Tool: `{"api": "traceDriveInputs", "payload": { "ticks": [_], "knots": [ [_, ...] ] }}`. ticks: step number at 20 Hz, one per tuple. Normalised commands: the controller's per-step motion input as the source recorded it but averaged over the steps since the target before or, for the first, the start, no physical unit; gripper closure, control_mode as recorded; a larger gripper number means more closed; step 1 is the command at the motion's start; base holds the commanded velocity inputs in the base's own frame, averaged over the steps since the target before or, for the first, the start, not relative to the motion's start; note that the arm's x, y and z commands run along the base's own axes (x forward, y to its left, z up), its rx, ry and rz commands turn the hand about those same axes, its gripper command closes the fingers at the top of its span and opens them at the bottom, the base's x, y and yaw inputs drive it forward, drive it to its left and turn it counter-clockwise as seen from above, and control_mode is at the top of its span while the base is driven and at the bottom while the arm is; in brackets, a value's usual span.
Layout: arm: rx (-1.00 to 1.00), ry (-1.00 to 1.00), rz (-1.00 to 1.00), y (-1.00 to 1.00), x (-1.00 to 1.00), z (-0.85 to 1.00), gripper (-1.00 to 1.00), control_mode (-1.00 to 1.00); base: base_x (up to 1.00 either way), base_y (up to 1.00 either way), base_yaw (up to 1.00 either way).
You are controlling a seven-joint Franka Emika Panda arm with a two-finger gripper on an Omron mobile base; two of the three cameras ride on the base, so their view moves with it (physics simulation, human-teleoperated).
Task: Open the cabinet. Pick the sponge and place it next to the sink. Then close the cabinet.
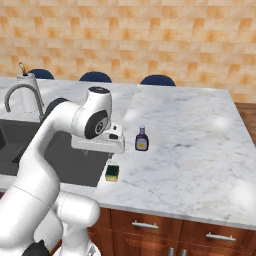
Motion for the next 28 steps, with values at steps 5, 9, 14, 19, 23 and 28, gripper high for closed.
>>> {"api": "traceDriveInputs", "payload": {
  "ticks": [5, 9, 14, 19, 23, 28],
  "knots": [
    [0.0, -0.09, 0.0, 0.03, -0.57, 0.32, -1.0, -1.0, 0.0, 0.0, 0.0],
    [0.0, -0.09, 0.0, 0.11, -0.52, 0.39, -1.0, -1.0, 0.0, 0.0, 0.0],
    [0.0, -0.01, 0.0, 0.1, -0.25, 0.2, -1.0, -1.0, 0.0, 0.0, 0.0],
    [0.0, 0.0, 0.0, 0.0, 0.0, 0.0, -1.0, -1.0, 0.0, 0.0, 0.0],
    [0.0, 0.0, 0.0, 0.0, -0.03, 0.0, -1.0, 1.0, -0.48, 0.0, -0.48],
    [0.0, 0.0, 0.0, 0.0, 0.0, 0.0, -1.0, 1.0, -0.23, 0.04, -1.0]
  ]
}}
